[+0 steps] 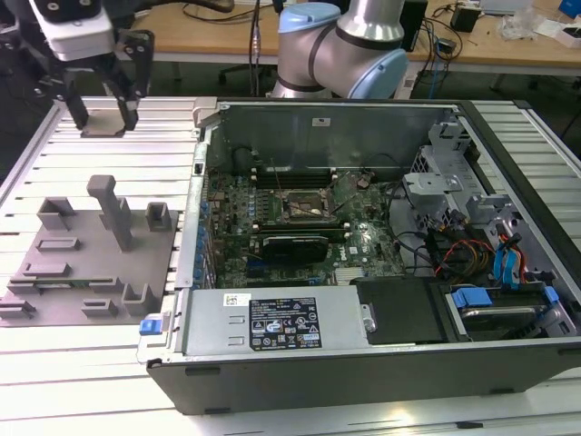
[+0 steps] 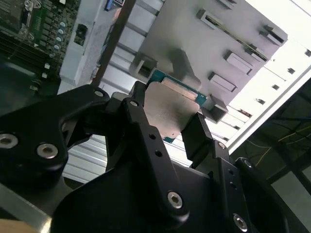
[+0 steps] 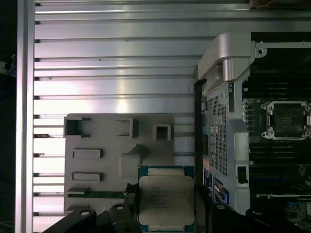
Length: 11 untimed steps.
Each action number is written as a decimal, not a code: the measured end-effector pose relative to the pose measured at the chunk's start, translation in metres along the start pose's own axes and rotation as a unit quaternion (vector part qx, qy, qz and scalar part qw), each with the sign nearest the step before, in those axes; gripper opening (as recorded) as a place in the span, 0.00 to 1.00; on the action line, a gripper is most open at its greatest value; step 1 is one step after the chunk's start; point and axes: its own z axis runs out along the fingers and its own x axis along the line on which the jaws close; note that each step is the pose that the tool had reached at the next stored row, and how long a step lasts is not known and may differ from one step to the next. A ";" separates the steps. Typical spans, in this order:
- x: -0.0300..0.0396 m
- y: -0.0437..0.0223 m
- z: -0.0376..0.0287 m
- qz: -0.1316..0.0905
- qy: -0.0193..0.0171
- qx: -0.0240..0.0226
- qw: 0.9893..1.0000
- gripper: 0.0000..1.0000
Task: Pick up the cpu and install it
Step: 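Pick up the cpu and move it towards the insertion slot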
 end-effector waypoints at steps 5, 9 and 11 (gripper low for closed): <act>-0.0237 0.0003 -0.0002 0.000 0.000 0.000 1.000 0.55; -0.0509 0.0006 -0.0005 0.000 0.000 0.000 1.000 0.55; -0.0651 0.0008 -0.0005 0.000 0.000 0.000 1.000 0.55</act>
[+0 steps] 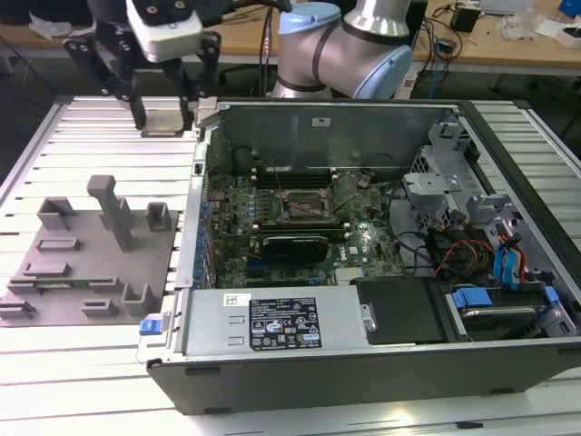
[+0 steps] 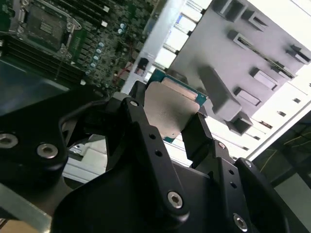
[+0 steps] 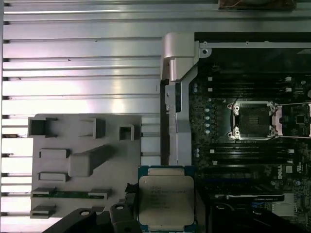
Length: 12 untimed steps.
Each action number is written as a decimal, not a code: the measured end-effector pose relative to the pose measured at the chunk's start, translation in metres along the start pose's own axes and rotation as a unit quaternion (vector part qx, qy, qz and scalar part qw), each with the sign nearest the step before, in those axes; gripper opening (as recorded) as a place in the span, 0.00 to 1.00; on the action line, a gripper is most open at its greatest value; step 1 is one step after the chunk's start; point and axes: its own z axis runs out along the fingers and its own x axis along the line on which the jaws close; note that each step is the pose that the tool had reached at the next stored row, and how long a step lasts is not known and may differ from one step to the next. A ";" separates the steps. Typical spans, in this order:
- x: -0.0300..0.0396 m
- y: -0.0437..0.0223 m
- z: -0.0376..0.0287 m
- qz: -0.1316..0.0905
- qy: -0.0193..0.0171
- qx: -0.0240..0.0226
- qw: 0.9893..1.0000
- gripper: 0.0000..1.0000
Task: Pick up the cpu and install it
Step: 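Pick up the cpu and move it towards the insertion slot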
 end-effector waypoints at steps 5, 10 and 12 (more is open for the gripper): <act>-0.0307 0.0004 -0.0003 0.000 0.000 0.000 1.000 0.55; -0.0620 0.0007 -0.0005 0.000 0.000 0.000 1.000 0.55; -0.0732 0.0009 -0.0007 0.000 0.000 0.000 1.000 0.55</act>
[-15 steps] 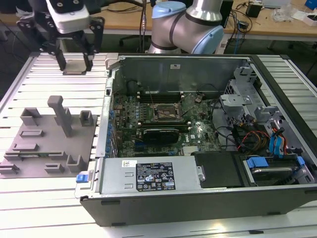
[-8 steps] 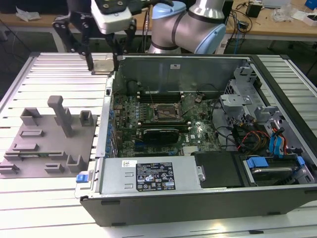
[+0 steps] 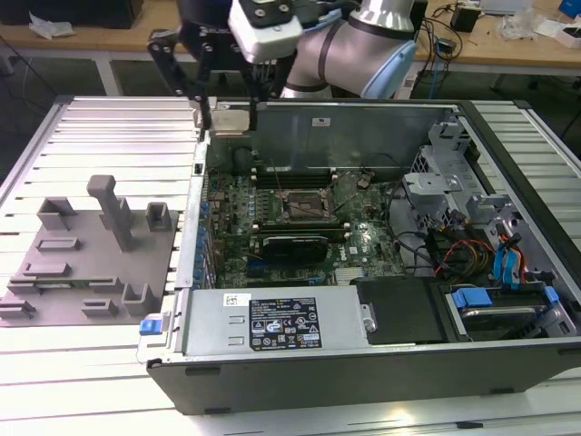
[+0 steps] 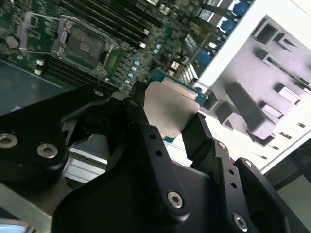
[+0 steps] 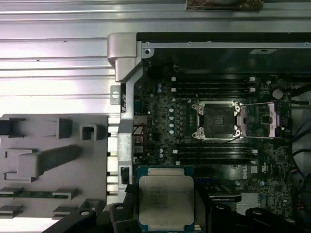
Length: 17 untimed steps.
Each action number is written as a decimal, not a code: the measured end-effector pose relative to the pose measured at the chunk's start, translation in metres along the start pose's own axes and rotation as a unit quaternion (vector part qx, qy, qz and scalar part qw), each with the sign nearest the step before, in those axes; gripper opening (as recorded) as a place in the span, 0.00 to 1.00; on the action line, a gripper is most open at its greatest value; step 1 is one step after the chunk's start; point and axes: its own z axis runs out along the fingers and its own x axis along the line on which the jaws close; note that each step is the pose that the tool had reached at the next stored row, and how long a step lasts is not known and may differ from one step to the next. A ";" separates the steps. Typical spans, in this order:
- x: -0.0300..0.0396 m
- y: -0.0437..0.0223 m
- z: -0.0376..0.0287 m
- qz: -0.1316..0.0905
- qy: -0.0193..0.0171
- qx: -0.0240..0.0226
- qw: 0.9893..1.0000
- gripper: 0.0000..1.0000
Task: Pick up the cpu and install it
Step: 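Pick up the cpu and move it towards the insertion slot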
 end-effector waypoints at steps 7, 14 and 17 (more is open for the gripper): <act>-0.0431 0.0005 -0.0004 0.000 0.001 0.000 1.000 0.55; -0.0856 0.0010 -0.0008 0.000 0.001 0.000 1.000 0.55; -0.0865 0.0010 -0.0007 0.000 0.001 0.000 1.000 0.55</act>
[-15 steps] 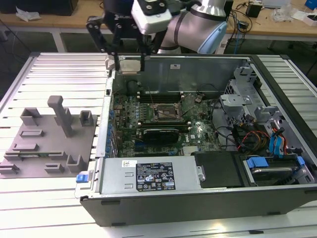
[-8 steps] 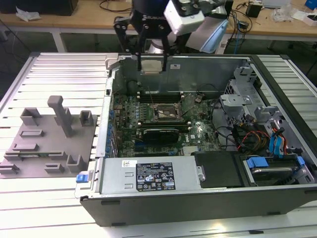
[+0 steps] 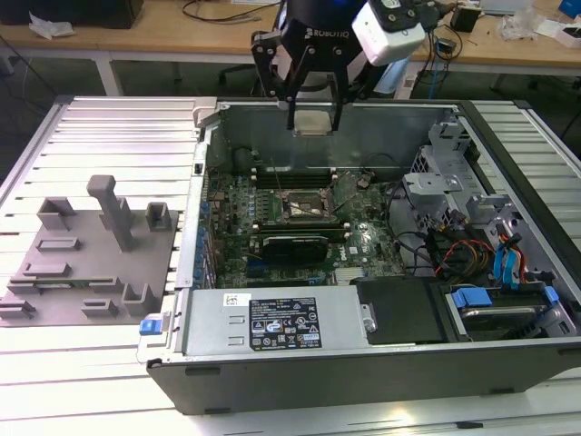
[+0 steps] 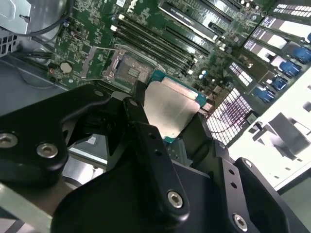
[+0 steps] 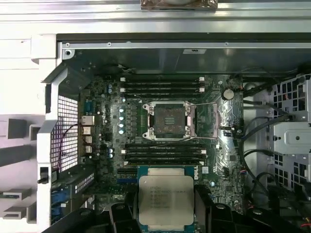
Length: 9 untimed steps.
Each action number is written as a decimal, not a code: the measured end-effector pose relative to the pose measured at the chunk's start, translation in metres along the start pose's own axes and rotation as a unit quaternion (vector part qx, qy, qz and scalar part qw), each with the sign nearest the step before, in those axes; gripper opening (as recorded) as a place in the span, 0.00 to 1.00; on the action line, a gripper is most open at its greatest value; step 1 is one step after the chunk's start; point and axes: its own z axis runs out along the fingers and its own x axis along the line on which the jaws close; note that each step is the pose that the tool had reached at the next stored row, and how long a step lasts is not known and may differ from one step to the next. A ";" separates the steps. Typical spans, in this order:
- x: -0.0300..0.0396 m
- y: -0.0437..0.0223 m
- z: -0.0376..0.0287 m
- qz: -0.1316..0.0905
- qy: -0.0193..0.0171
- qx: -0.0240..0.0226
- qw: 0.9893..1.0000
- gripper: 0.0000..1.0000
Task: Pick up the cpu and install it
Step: 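Pick up the cpu and move it towards the insertion slot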
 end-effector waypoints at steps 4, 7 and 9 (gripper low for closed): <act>-0.0003 -0.0001 0.0044 0.000 0.000 0.000 1.000 0.55; -0.0022 -0.0004 0.0118 0.000 0.000 0.000 1.000 0.55; -0.0066 -0.0007 0.0198 0.000 0.000 0.000 1.000 0.55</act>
